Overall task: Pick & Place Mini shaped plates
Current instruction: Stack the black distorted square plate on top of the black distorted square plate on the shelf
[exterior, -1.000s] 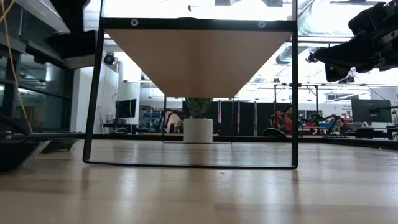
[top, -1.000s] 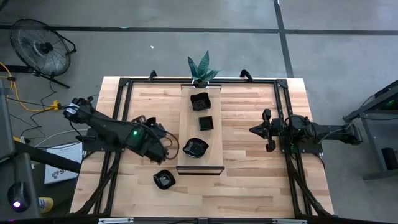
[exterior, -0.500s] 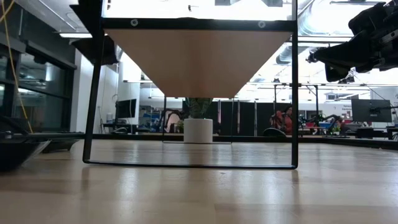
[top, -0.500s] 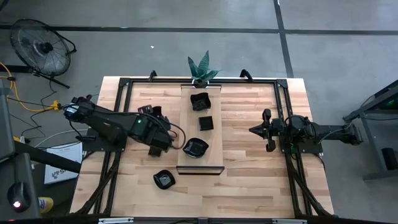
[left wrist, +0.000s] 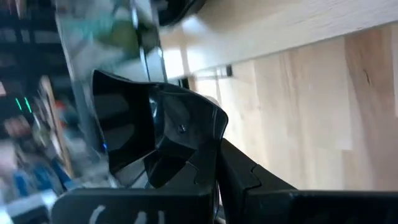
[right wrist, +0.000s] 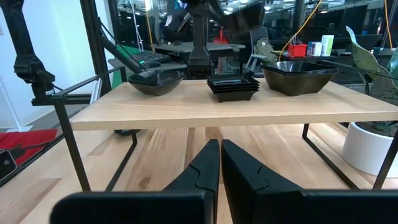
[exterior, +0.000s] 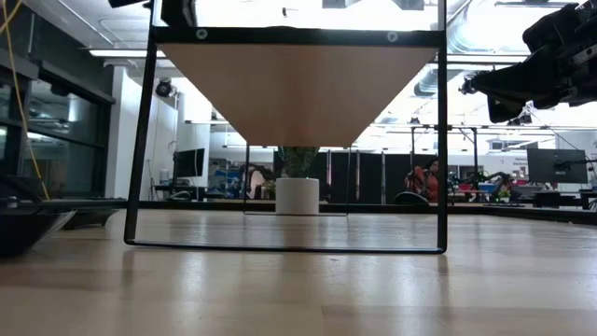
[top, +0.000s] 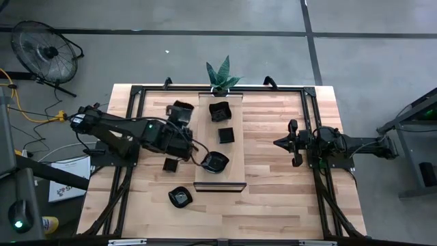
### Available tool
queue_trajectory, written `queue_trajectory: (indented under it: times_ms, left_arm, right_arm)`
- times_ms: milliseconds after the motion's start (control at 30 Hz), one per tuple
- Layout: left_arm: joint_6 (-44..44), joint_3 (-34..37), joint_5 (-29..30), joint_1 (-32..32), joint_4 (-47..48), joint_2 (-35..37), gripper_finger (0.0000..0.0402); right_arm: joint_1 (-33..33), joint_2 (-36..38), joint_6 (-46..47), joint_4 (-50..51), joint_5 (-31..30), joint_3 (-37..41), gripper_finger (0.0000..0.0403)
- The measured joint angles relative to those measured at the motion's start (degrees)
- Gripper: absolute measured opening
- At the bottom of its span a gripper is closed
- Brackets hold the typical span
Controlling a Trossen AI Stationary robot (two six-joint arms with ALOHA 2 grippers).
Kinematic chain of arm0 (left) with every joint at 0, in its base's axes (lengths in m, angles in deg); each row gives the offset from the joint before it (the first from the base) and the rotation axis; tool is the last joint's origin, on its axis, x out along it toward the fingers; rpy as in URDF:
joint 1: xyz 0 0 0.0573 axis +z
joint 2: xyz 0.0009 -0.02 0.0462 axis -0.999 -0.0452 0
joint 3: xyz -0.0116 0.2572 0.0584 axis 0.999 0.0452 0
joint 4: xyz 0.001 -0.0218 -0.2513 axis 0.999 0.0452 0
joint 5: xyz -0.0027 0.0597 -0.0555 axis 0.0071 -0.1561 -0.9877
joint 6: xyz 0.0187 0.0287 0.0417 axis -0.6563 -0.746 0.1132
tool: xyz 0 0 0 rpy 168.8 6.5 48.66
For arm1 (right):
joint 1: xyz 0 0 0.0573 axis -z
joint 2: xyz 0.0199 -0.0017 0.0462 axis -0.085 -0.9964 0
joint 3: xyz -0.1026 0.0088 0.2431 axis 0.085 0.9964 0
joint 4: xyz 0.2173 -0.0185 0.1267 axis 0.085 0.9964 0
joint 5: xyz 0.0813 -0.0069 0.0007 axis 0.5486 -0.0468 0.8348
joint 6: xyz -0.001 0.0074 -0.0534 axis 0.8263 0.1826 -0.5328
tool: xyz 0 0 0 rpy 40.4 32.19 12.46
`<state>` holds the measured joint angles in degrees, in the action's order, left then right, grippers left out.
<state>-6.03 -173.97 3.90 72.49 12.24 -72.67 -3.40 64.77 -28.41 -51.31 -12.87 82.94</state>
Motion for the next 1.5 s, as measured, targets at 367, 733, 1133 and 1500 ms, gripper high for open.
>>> queue_trajectory:
  times_ms: [367,733,1133,1500]
  left_arm:
    - [-39.3,-0.2,-7.3,5.8,-11.8,0.0,0.0000]
    - [-60.5,-0.2,-15.0,12.9,-19.9,0.8,0.0000]
    - [-74.6,-0.2,-29.1,25.2,-30.4,0.3,0.0000]
    - [-81.2,-0.2,-38.5,28.5,-37.4,-2.6,0.0000]
  right_arm:
    - [0.0,0.0,0.0,0.0,0.0,0.0,0.0012]
    - [0.0,0.0,0.0,0.0,0.0,0.0,0.0012]
    - [0.0,0.0,0.0,0.0,0.0,0.0,0.0012]
    - [0.0,0.0,0.0,0.0,0.0,0.0,0.0012]
